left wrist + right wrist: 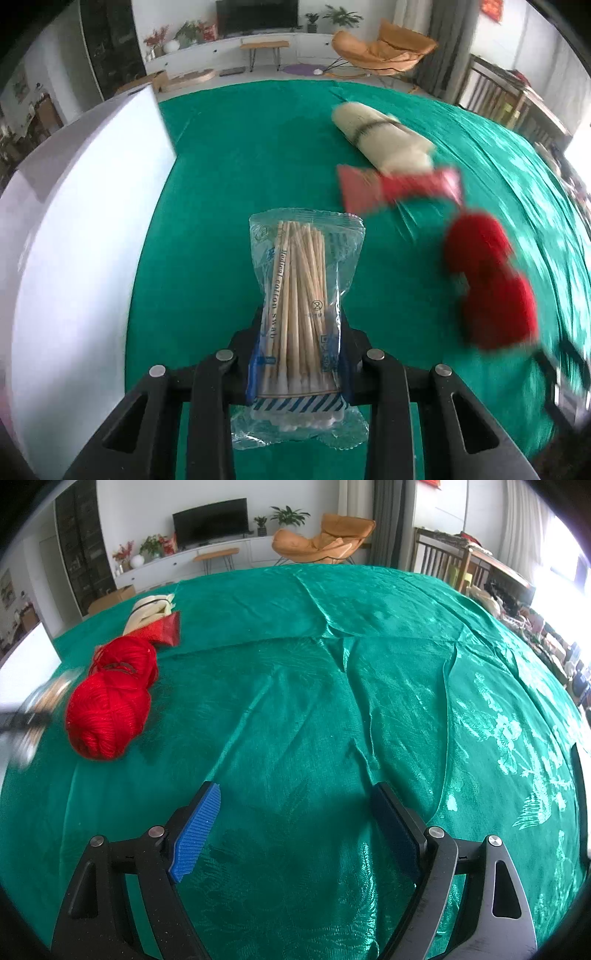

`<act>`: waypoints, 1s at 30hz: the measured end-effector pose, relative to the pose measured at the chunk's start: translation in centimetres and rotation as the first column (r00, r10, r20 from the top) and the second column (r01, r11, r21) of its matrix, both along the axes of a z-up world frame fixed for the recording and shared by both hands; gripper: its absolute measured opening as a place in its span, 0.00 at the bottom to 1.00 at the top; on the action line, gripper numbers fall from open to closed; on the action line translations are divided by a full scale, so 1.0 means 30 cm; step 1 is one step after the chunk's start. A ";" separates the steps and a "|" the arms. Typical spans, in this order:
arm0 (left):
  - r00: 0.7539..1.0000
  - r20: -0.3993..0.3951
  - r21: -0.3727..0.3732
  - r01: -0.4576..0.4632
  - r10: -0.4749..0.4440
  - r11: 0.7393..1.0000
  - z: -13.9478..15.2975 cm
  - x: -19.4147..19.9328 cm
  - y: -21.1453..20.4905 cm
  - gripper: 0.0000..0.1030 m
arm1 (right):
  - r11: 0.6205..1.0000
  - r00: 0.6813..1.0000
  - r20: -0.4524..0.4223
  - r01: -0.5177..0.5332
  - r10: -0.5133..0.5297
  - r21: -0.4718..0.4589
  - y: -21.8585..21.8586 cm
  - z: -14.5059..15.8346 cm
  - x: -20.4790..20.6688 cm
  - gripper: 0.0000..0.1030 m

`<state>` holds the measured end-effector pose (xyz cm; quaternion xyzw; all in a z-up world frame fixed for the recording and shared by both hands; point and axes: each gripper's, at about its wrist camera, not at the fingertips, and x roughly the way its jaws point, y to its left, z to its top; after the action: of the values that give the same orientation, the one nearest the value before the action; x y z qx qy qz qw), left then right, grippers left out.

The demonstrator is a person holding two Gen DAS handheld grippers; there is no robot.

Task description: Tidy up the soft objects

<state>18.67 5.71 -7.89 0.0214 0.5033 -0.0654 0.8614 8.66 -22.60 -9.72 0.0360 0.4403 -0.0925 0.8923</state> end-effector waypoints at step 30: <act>0.991 0.120 -0.001 0.057 -0.056 0.998 -0.108 -0.211 -0.024 1.00 | 1.000 1.000 0.001 0.000 0.000 0.002 0.003 -0.001 -0.001 0.84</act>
<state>12.34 4.98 -11.13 0.0376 0.4495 -0.0896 0.8880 8.64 -22.50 -9.75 0.0369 0.4401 -0.0922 0.8924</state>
